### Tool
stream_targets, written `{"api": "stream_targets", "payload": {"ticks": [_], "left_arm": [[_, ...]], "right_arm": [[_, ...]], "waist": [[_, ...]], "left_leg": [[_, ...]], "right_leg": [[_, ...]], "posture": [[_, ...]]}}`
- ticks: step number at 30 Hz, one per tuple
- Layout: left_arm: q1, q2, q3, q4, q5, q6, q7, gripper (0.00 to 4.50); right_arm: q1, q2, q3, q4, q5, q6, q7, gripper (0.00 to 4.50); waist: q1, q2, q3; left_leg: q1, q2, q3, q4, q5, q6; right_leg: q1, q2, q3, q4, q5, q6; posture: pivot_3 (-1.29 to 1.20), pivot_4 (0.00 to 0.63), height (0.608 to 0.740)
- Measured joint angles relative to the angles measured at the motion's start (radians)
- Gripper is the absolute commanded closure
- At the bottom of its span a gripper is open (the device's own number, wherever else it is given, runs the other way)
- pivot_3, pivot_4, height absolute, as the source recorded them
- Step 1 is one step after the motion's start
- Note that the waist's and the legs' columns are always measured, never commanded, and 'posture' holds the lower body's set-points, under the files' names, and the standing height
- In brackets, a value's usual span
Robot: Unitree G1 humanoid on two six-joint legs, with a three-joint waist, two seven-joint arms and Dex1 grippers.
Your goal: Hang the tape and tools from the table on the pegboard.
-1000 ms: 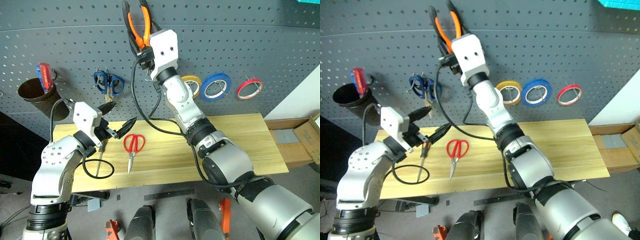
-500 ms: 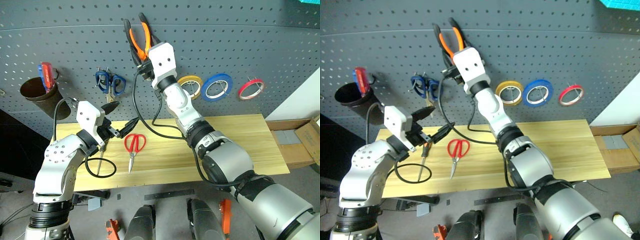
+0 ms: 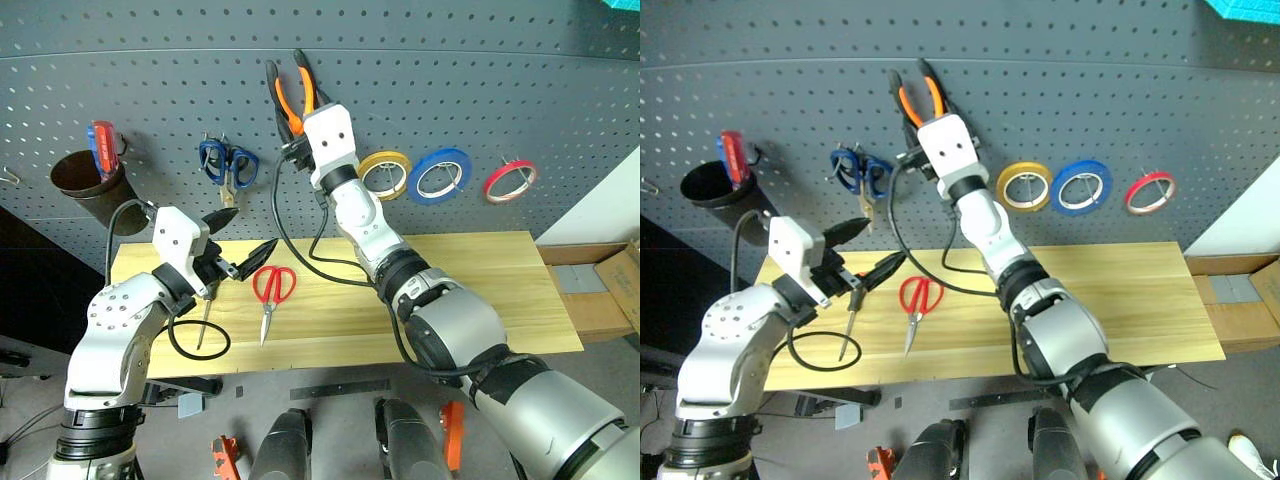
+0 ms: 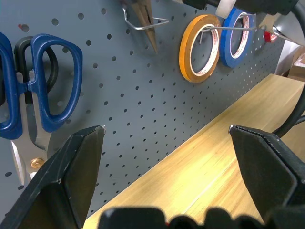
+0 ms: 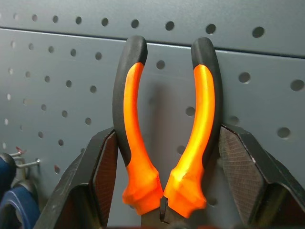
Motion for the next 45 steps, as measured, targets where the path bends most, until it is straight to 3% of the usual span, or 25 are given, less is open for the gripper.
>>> {"api": "stream_targets", "payload": {"ticks": [3,9,18,22,26,31,36,40,45], "left_arm": [[0.0,0.001,0.0,0.0,0.0,0.0,-0.007,0.0],[0.0,0.001,0.0,0.001,0.0,0.0,-0.014,0.0],[-0.011,-0.004,-0.002,0.026,0.001,-0.001,-0.016,0.0],[-0.016,-0.011,-0.002,0.031,0.001,-0.002,-0.015,0.0],[-0.017,-0.03,-0.004,0.034,0.002,-0.003,-0.003,0.0],[0.016,-0.041,-0.015,0.015,0.011,0.02,0.034,0.0],[0.128,-0.024,-0.07,-0.025,0.054,0.166,0.094,0.0],[0.169,-0.02,-0.123,-0.042,0.109,0.298,0.161,0.0],[0.128,-0.035,-0.195,0.002,0.195,0.531,0.29,0.0]], "right_arm": [[0.02,-0.002,0.001,0.0,-0.011,0.003,-0.021,1.81],[0.046,-0.004,0.01,0.0,-0.043,0.016,-0.047,0.02],[0.061,-0.013,0.015,-0.031,-0.042,0.042,-0.074,0.02],[0.111,-0.017,0.007,-0.173,-0.033,0.043,-0.076,0.02],[0.211,-0.02,0.006,-0.512,-0.006,0.108,-0.053,0.02],[0.381,-0.037,0.021,-0.973,0.066,0.333,0.044,0.02],[0.687,-0.137,0.095,-1.376,0.204,0.73,0.228,0.02],[0.814,-0.255,0.121,-1.581,0.327,1.019,0.363,0.02],[0.892,-0.323,0.14,-1.684,0.456,1.337,0.425,0.02]], "waist": [[0.0,0.0,0.0],[-0.001,0.0,0.0],[-0.002,0.001,0.001],[-0.002,0.001,0.001],[-0.002,0.003,0.002],[-0.003,0.003,0.002],[-0.004,0.005,0.003],[-0.005,0.009,0.006],[-0.01,0.01,0.006]], "left_leg": [[0.0,0.0,0.0,0.0,0.0,0.0],[0.001,0.0,0.0,0.0,0.0,0.0],[0.002,0.001,-0.002,0.0,0.0,0.0],[0.002,0.001,-0.002,0.0,0.001,-0.001],[0.0,0.001,-0.002,0.0,0.001,-0.001],[0.001,0.002,-0.001,-0.001,-0.001,0.002],[0.001,0.002,-0.001,0.0,-0.002,0.004],[0.003,0.002,-0.002,0.0,-0.002,0.004],[0.005,0.002,-0.002,0.0,-0.002,0.005]], "right_leg": [[0.0,0.0,0.0,0.0,0.0,0.0],[0.001,0.0,0.0,0.0,0.001,-0.001],[0.003,0.002,-0.001,0.001,0.002,-0.003],[0.002,0.002,-0.001,0.0,0.002,-0.003],[0.001,0.001,-0.001,-0.002,0.002,-0.003],[0.002,0.001,-0.001,-0.002,0.002,-0.003],[0.003,0.001,-0.001,-0.002,0.002,-0.003],[0.006,0.002,-0.002,-0.002,0.002,-0.003],[0.008,0.002,-0.003,-0.002,0.001,-0.003]], "posture": [[0.17,0.223,0.74],[0.16,0.229,0.74],[0.13,0.233,0.74],[0.11,0.235,0.74],[0.09,0.238,0.74],[0.07,0.244,0.74],[0.05,0.258,0.74],[0.03,0.269,0.74],[0.0,0.282,0.74]]}}
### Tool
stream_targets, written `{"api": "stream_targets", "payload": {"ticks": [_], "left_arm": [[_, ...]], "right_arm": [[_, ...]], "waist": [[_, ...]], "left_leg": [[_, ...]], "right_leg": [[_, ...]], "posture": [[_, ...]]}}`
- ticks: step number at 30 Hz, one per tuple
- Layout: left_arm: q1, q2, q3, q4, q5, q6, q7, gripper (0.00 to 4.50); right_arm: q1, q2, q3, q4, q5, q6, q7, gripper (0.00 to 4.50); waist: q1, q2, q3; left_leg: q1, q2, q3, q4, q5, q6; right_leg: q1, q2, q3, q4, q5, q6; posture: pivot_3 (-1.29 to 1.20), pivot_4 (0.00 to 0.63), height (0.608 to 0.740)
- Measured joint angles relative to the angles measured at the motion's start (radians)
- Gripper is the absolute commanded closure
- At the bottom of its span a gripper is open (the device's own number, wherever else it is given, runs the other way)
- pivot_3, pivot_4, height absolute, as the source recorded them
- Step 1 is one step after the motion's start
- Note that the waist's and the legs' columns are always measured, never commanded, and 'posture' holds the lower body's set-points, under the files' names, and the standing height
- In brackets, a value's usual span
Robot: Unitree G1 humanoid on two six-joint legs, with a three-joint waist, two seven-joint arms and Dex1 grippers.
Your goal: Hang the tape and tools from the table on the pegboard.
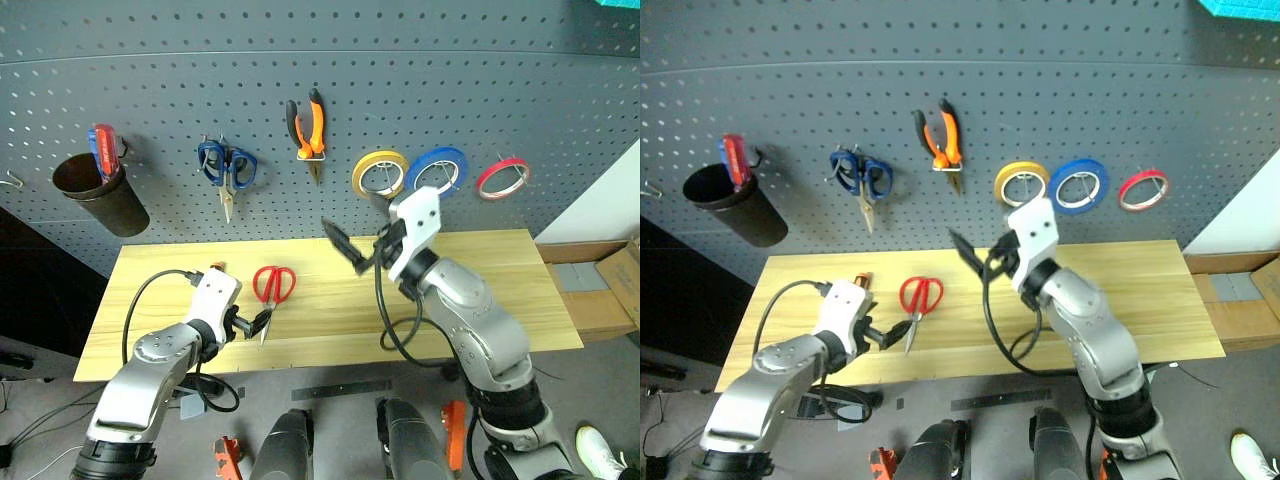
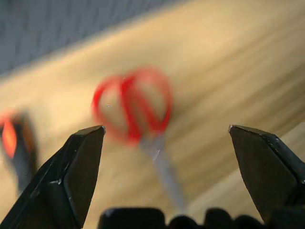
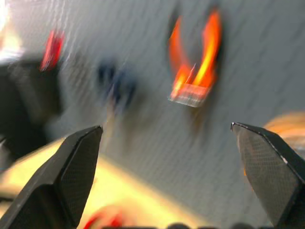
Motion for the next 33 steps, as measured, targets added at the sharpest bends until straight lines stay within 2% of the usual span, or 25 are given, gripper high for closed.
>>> {"api": "stream_targets", "payload": {"ticks": [6,18,22,25,31,32,33], "left_arm": [[-0.089,-0.081,-0.019,0.128,0.021,0.101,0.062,0.0],[-0.241,-0.163,-0.085,0.401,0.097,0.02,0.089,0.0],[-0.28,-0.184,-0.093,0.456,0.115,-0.019,0.086,0.78],[-0.287,-0.188,-0.112,0.464,0.125,-0.037,0.078,1.93],[-0.278,-0.187,-0.115,0.462,0.13,-0.055,0.062,3.89],[-0.272,-0.187,-0.109,0.457,0.128,-0.06,0.06,4.19],[-0.268,-0.187,-0.106,0.455,0.128,-0.063,0.059,4.26]], "right_arm": [[0.001,-0.024,0.034,-0.058,0.059,0.293,-0.01,0.02],[-0.003,-0.06,0.059,-0.115,0.067,0.386,-0.007,0.02],[-0.003,-0.06,0.061,-0.115,0.067,0.387,-0.006,0.0],[-0.003,-0.062,0.064,-0.115,0.067,0.388,-0.006,0.0],[-0.003,-0.07,0.061,-0.115,0.068,0.39,0.0,0.0],[-0.003,-0.072,0.057,-0.115,0.068,0.39,0.001,0.0],[-0.003,-0.074,0.053,-0.115,0.068,0.39,0.002,0.0]], "waist": [[-0.003,0.0,0.0],[-0.004,0.0,0.001],[-0.006,0.0,0.001],[-0.013,0.0,0.001],[-0.02,0.0,0.001],[-0.02,0.0,0.001],[-0.02,0.0,0.001]], "left_leg": [[-0.001,0.0,-0.001,0.0,0.0,0.0],[-0.002,0.0,-0.001,0.0,0.0,0.0],[-0.002,0.0,-0.001,0.0,0.0,0.0],[-0.002,0.0,0.0,0.0,0.0,0.0],[-0.002,0.0,0.0,0.0,0.0,0.0],[-0.002,0.0,0.0,0.0,0.0,0.0],[-0.002,0.0,0.0,0.0,0.0,0.0]], "right_leg": [[0.0,0.0,-0.001,-0.001,0.0,0.0],[0.0,-0.001,-0.002,-0.003,0.0,0.0],[0.0,-0.001,-0.002,-0.003,0.0,0.0],[0.0,-0.002,-0.002,-0.003,0.0,0.0],[0.0,-0.002,-0.002,-0.003,0.0,0.0],[0.0,-0.002,-0.002,-0.004,0.0,0.0],[0.0,-0.002,-0.002,-0.004,0.0,0.0]], "posture": [[-0.02,0.294,0.74],[-0.05,0.295,0.74],[-0.06,0.292,0.74],[-0.07,0.29,0.74],[-0.07,0.278,0.74],[-0.07,0.276,0.74],[-0.07,0.275,0.74]]}}
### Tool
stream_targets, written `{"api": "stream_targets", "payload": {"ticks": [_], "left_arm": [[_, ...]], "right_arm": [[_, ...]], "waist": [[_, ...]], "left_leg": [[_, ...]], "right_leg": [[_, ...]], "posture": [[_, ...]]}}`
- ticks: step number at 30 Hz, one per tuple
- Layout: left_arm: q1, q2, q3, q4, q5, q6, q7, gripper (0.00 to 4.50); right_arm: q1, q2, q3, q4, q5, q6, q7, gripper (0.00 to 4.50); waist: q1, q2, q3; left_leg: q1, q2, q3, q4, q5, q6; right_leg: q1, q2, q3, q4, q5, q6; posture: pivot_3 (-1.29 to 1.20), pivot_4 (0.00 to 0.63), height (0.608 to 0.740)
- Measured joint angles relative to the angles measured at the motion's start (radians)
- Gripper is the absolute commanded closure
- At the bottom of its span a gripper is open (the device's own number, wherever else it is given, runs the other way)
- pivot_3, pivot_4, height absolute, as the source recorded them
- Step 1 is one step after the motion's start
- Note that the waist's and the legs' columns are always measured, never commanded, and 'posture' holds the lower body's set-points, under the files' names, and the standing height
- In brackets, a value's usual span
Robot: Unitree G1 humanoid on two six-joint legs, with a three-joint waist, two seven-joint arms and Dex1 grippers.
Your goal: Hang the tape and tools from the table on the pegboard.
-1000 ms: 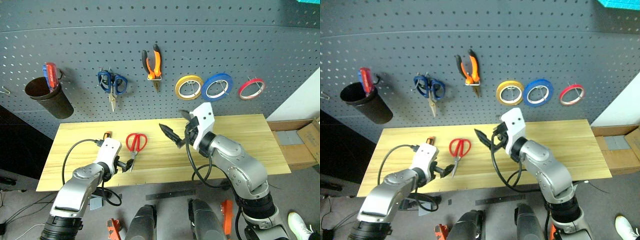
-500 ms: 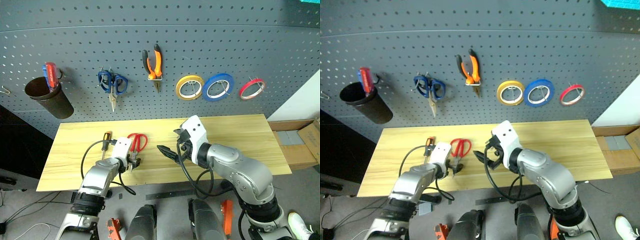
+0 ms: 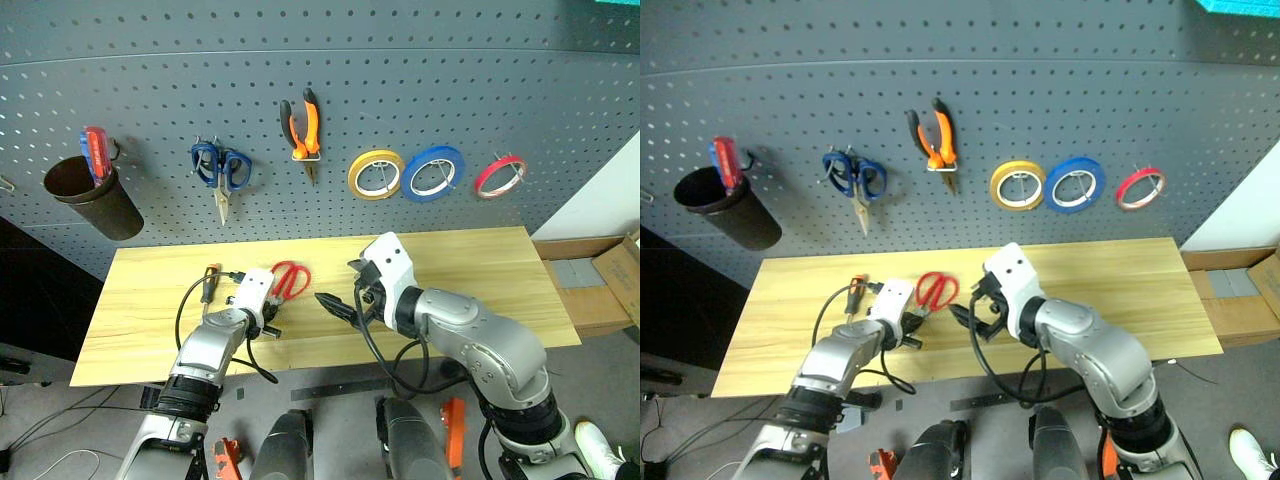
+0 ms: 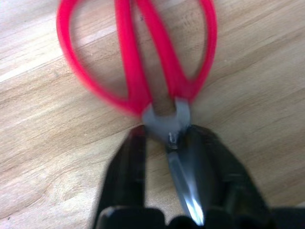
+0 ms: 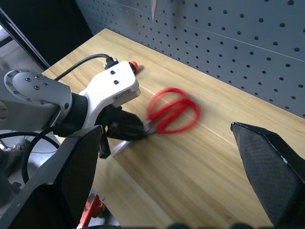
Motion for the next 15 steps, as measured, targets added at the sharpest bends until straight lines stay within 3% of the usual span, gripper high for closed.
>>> {"api": "stream_targets", "payload": {"ticks": [15], "left_arm": [[0.241,0.021,0.177,-0.212,-0.043,-0.18,-0.015,4.26]], "right_arm": [[0.001,-0.094,0.02,-0.022,-0.034,-0.192,0.084,0.0]], "waist": [[-0.001,0.0,0.0]], "left_leg": [[-0.002,0.009,0.002,0.0,-0.001,0.001]], "right_leg": [[0.0,0.0,-0.002,-0.004,0.0,0.0]], "posture": [[-0.08,0.262,0.74]]}}
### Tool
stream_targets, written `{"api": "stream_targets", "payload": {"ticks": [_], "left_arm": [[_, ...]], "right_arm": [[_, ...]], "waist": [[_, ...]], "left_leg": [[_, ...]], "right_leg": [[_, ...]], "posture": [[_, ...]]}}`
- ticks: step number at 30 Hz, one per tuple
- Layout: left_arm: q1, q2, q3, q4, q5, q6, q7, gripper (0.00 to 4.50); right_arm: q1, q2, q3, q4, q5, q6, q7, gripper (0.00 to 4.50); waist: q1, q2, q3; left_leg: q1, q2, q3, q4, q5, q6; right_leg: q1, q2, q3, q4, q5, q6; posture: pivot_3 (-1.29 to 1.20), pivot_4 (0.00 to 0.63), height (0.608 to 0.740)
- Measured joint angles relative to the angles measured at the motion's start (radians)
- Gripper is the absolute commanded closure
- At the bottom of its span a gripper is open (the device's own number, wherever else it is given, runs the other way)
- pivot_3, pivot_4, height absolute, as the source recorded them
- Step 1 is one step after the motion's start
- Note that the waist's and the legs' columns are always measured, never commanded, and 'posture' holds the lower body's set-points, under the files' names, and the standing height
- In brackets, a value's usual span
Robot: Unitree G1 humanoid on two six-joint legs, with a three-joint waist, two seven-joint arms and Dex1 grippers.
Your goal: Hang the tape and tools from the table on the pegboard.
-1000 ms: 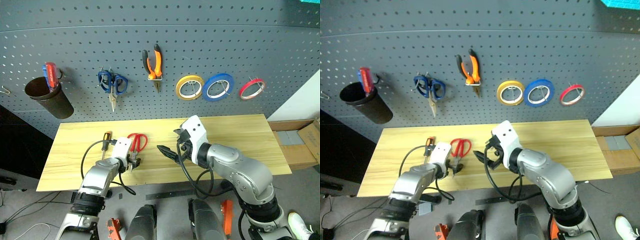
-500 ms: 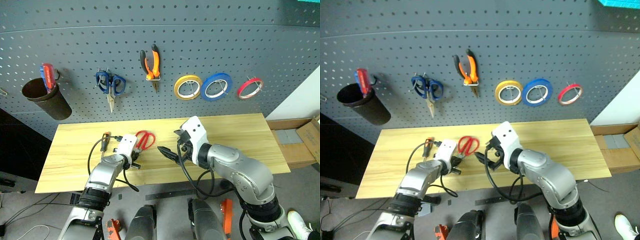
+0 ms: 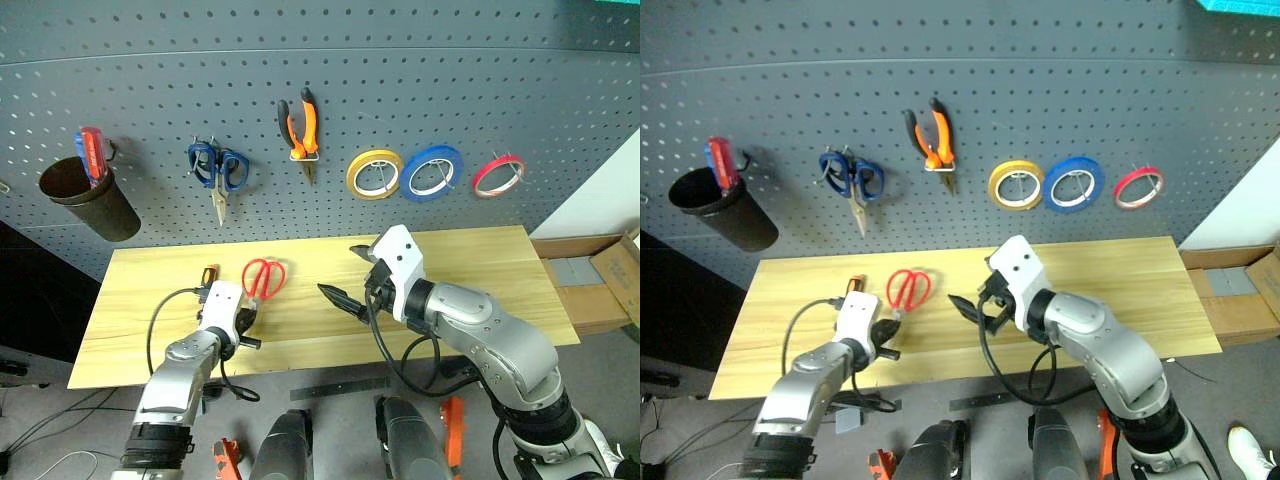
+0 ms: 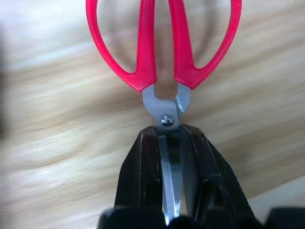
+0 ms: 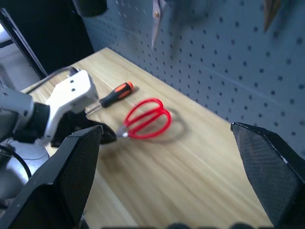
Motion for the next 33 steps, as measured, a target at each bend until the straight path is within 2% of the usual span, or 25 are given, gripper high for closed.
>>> {"api": "stream_targets", "payload": {"ticks": [4,9,15,26,33], "left_arm": [[0.092,-0.023,0.083,-0.107,-0.034,-0.19,-0.004,4.26],[0.173,-0.007,0.122,-0.281,-0.037,-0.341,-0.028,4.26],[0.228,-0.01,0.147,-0.374,-0.037,-0.378,-0.016,4.26],[0.157,0.004,0.162,-0.39,-0.025,-0.425,0.013,4.26],[0.219,0.003,0.16,-0.456,0.009,-0.45,0.02,4.26]], "right_arm": [[-0.001,-0.066,-0.012,-0.03,-0.009,-0.093,0.067,0.0],[-0.041,-0.073,-0.081,-0.038,0.023,-0.177,0.122,0.0],[-0.062,-0.05,-0.121,-0.024,0.032,-0.247,0.135,0.0],[-0.092,-0.034,-0.148,0.06,-0.025,-0.347,0.101,0.0],[-0.088,-0.036,-0.154,0.062,-0.034,-0.361,0.103,0.0]], "waist": [[0.002,0.0,0.0],[0.002,0.0,0.0],[0.005,0.0,0.0],[0.007,0.0,0.0],[0.008,0.0,0.0]], "left_leg": [[-0.001,0.002,0.001,-0.001,-0.001,0.001],[-0.001,0.002,0.002,-0.001,-0.002,0.003],[-0.001,0.002,0.002,-0.001,-0.003,0.003],[-0.001,0.002,0.003,-0.001,-0.003,0.003],[-0.001,0.002,0.003,-0.001,-0.004,0.003]], "right_leg": [[0.001,0.0,-0.001,-0.005,0.0,0.0],[0.002,0.0,-0.001,-0.01,0.001,0.0],[0.002,0.0,-0.001,-0.01,0.001,0.0],[0.002,0.001,-0.001,-0.009,0.001,0.0],[0.002,0.001,-0.001,-0.009,0.001,0.0]], "posture": [[-0.07,0.261,0.74],[-0.06,0.251,0.74],[-0.04,0.237,0.74],[-0.04,0.225,0.74],[-0.04,0.223,0.74]]}}
